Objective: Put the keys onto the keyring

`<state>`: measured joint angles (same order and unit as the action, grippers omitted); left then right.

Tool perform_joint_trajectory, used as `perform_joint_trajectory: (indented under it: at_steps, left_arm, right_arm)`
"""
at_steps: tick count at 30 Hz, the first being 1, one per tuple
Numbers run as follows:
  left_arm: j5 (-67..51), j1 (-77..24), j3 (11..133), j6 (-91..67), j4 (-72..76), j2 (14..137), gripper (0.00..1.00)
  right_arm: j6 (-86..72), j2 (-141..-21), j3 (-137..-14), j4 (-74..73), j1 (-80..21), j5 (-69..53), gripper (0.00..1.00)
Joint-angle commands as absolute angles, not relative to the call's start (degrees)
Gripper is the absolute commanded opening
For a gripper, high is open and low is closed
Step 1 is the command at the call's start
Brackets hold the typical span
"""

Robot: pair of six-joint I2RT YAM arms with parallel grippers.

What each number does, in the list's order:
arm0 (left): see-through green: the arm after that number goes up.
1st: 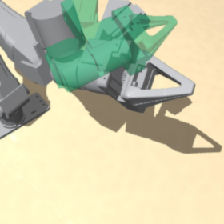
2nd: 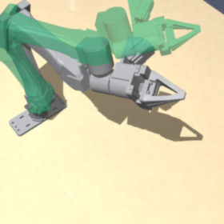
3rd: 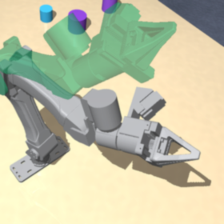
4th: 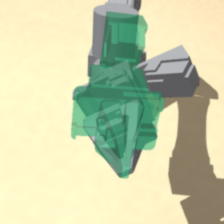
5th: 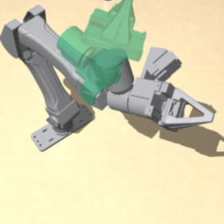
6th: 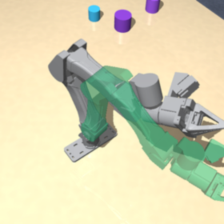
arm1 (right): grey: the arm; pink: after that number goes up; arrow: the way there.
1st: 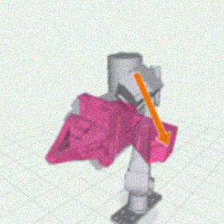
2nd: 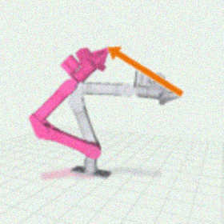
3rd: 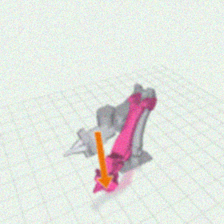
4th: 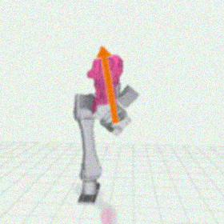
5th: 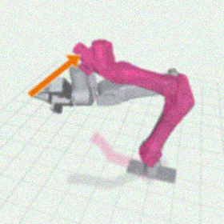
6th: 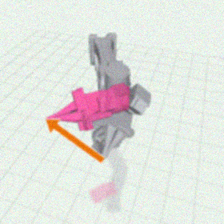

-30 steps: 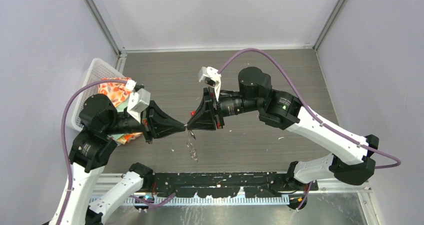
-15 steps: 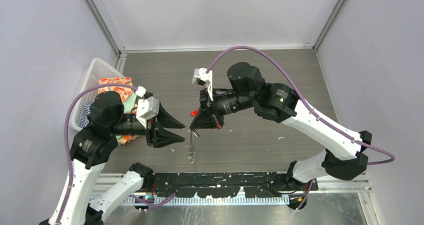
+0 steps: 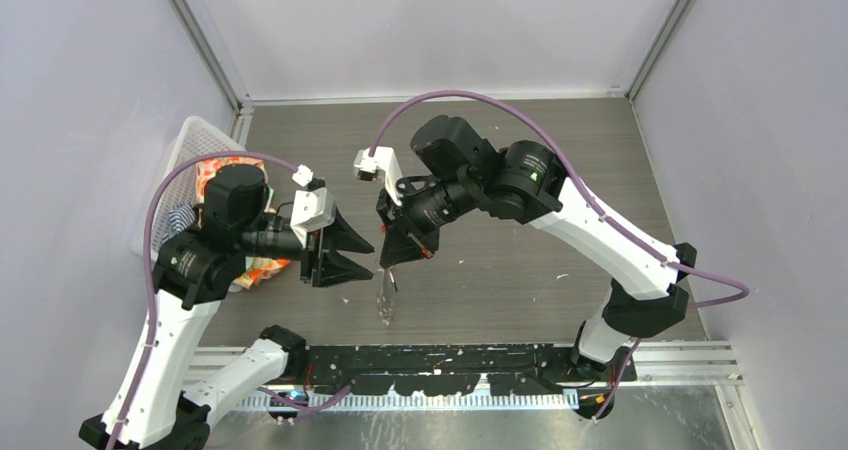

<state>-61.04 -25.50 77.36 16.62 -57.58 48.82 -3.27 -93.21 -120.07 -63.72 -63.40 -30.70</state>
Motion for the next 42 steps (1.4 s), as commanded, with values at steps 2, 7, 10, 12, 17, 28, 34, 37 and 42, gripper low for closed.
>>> perform_joint_trajectory:
  at_steps: [2,7,10,12,17,28,34,37,42]
  left_arm:
    - [-60.8,-25.7,78.5,20.1,-58.2,48.8,0.45]
    - [-60.9,-25.7,77.8,19.0,-56.4,48.6,0.37]
    - [-61.6,-25.7,77.9,17.8,-55.3,48.6,0.32]
    - [-62.1,-25.7,78.0,17.2,-55.2,48.8,0.28]
    - [-62.7,-25.7,77.7,18.0,-57.1,48.8,0.23]
    - [-65.0,-25.7,78.6,19.5,-60.4,48.8,0.30]
    - [-65.9,-25.8,79.3,22.7,-64.3,48.3,0.31]
    - [-66.0,-25.7,79.2,23.9,-65.2,48.0,0.31]
    - [-65.1,-25.8,79.4,23.6,-65.0,48.0,0.31]
  right_arm:
    - [-1.5,-94.5,-126.2,-68.2,-64.6,-30.2,0.01]
    - [-1.3,-96.1,-128.1,-68.5,-65.5,-30.0,0.01]
    - [-1.0,-97.4,-129.7,-69.2,-66.4,-29.2,0.01]
    - [-1.0,-98.1,-130.3,-69.1,-66.7,-28.8,0.01]
    - [-1.4,-99.4,-131.8,-69.0,-67.1,-27.6,0.01]
    - [-2.2,-100.5,-132.1,-68.3,-67.6,-26.6,0.01]
    - [-2.2,-98.9,-130.2,-66.6,-67.6,-25.5,0.01]
    - [-2.2,-98.7,-130.0,-66.5,-67.5,-25.5,0.01]
    - [-2.4,-98.0,-129.3,-66.2,-67.6,-25.6,0.01]
